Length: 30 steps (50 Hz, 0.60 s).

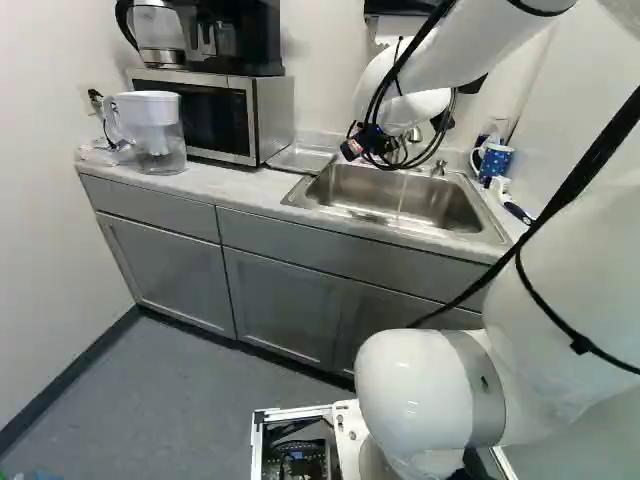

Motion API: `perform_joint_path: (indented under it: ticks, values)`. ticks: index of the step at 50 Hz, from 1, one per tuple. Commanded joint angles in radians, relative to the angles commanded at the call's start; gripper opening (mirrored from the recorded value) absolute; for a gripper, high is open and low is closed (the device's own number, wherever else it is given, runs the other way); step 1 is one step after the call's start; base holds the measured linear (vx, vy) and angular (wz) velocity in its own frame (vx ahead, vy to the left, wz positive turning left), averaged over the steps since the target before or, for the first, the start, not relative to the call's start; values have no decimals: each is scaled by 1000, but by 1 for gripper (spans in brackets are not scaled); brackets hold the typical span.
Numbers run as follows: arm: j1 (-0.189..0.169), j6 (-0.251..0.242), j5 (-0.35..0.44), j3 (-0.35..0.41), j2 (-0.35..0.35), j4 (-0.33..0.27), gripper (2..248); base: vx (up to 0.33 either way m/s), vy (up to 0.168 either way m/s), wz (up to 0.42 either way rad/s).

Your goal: Rinse the cup and place it in the tray

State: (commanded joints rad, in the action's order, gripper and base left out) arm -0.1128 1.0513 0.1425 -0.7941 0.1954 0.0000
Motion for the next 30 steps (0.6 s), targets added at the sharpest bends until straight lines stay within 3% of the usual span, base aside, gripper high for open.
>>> perform_joint_path:
  ticks: [30]
  values:
    - [0,316,0,0,0,0,121,0,0,0]
